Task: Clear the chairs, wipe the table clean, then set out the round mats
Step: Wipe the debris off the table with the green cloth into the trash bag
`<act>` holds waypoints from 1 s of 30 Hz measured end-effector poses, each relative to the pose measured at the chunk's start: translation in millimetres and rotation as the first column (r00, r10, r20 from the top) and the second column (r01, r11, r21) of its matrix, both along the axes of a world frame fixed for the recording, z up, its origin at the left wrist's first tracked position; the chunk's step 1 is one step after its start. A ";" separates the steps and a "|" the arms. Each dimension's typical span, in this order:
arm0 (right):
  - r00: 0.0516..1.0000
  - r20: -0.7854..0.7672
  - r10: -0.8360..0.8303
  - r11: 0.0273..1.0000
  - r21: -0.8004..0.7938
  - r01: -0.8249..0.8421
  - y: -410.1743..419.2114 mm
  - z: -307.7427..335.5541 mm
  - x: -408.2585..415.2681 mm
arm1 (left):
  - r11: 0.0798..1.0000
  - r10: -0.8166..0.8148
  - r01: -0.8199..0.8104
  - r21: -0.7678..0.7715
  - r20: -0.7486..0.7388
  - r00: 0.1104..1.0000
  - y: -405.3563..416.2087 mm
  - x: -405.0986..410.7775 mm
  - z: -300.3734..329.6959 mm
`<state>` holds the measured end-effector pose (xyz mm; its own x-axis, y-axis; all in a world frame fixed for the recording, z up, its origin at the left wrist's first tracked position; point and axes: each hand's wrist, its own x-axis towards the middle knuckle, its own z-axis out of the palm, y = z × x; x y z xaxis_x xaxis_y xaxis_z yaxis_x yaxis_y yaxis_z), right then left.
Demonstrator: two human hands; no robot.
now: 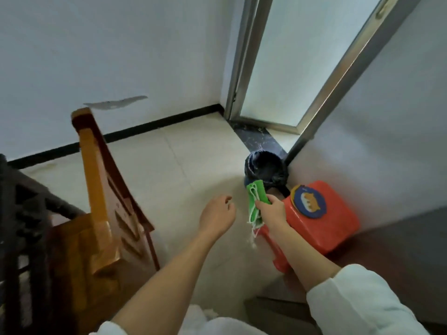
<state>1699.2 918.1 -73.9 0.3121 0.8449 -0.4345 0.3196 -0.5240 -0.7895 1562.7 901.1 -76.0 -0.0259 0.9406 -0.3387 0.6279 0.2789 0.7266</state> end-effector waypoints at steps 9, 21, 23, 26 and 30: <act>0.975 -0.053 -0.217 0.975 0.030 0.218 141.6 -7.7 64.3 | 0.997 -0.073 0.075 -0.018 0.088 0.993 183.2 55.9 -8.8; 0.836 -0.122 -0.535 0.845 -0.113 0.524 308.3 -113.3 136.7 | 0.890 0.185 -0.046 -0.453 0.266 0.946 395.6 114.5 -128.8; 0.801 -0.123 -0.586 0.809 -0.142 0.570 328.2 -154.2 154.1 | 0.845 0.237 -0.066 -0.530 0.261 0.936 418.3 134.1 -170.4; 0.754 -0.127 -0.645 0.762 -0.179 0.622 352.7 -215.5 173.0 | 0.791 0.281 -0.082 -0.607 0.240 0.929 440.8 154.5 -244.8; 0.730 -0.120 -0.672 0.738 -0.176 0.651 380.0 -308.6 192.4 | 0.754 0.304 -0.108 -0.648 0.199 0.932 462.8 187.1 -353.2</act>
<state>1891.6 1298.1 -382.5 0.6879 0.3921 -0.6109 -0.2712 -0.6418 -0.7173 1749.8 1363.9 -429.2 -0.0079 0.5045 -0.8634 0.3026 0.8242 0.4788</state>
